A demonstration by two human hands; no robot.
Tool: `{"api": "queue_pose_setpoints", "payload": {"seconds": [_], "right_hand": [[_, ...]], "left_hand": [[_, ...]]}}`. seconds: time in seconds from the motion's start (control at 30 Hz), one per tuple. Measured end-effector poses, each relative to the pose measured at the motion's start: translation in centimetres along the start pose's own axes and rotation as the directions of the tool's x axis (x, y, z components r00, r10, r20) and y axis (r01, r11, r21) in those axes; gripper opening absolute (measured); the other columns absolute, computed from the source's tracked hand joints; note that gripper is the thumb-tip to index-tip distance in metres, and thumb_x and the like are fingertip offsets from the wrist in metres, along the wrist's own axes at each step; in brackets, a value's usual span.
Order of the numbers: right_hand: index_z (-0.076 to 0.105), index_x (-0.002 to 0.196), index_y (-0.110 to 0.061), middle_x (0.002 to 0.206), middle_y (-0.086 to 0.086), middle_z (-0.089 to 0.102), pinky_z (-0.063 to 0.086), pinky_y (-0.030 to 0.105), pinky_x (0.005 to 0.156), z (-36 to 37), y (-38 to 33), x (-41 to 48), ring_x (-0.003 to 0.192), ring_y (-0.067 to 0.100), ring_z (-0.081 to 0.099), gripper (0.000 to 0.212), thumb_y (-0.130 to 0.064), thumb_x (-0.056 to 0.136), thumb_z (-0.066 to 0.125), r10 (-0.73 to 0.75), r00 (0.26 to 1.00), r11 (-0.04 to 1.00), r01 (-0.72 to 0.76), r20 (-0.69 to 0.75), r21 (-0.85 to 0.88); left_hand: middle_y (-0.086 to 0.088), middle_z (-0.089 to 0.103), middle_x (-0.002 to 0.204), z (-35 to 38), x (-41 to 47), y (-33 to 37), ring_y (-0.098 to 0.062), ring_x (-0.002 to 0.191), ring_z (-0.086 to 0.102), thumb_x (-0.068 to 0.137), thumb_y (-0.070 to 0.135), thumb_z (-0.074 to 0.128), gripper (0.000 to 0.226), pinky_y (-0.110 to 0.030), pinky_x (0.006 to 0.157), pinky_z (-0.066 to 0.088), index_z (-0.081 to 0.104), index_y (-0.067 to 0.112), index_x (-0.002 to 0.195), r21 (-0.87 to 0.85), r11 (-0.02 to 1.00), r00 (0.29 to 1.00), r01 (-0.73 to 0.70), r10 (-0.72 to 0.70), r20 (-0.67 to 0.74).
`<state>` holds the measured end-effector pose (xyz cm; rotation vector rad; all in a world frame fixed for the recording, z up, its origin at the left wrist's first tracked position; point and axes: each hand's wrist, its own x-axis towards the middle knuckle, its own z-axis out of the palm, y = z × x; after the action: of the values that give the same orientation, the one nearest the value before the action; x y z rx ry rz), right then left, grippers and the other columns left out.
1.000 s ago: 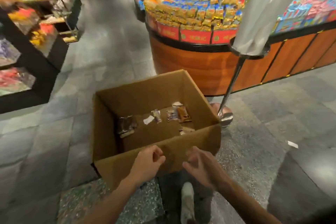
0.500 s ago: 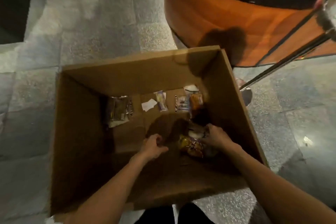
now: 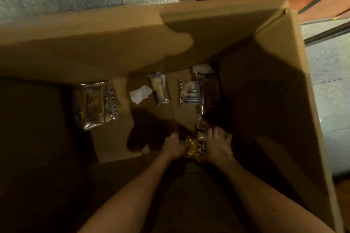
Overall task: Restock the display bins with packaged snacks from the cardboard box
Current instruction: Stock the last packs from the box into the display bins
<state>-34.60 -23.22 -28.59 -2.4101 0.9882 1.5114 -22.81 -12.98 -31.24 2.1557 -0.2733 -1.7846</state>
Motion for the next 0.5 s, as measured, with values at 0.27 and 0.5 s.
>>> {"api": "queue_pose_setpoints", "payload": {"seconds": [0.27, 0.5], "right_hand": [[0.011, 0.156, -0.008, 0.155, 0.014, 0.032, 0.022, 0.044, 0.119, -2.0, 0.0, 1.8, 0.143, 0.03, 0.031, 0.107, -0.059, 0.084, 0.069, -0.006, 0.998, 0.979, -0.007, 0.061, 0.203], [0.048, 0.137, -0.023, 0.135, 0.0, 0.054, 0.028, 0.042, 0.115, -0.8, 1.5, 1.7, 0.128, 0.02, 0.047, 0.07, -0.059, 0.081, 0.069, -0.008, 0.997, 0.828, -0.038, 0.08, 0.56]], "left_hand": [[-0.016, 0.037, 0.149, -7.5, 3.2, 4.1, -0.033, 0.135, 0.039, 0.089, 0.032, 0.072, 0.074, -0.04, 0.106, 0.037, 0.033, 0.011, 0.148, -0.078, 0.987, 0.796, -0.141, 0.067, -0.601], [-0.013, -0.01, 0.163, -7.4, 5.8, 8.0, -0.039, 0.149, -0.001, 0.074, 0.065, 0.075, 0.106, -0.061, 0.115, 0.018, 0.012, 0.039, 0.156, 0.218, 0.948, 0.854, -0.231, 0.305, -0.422]]}}
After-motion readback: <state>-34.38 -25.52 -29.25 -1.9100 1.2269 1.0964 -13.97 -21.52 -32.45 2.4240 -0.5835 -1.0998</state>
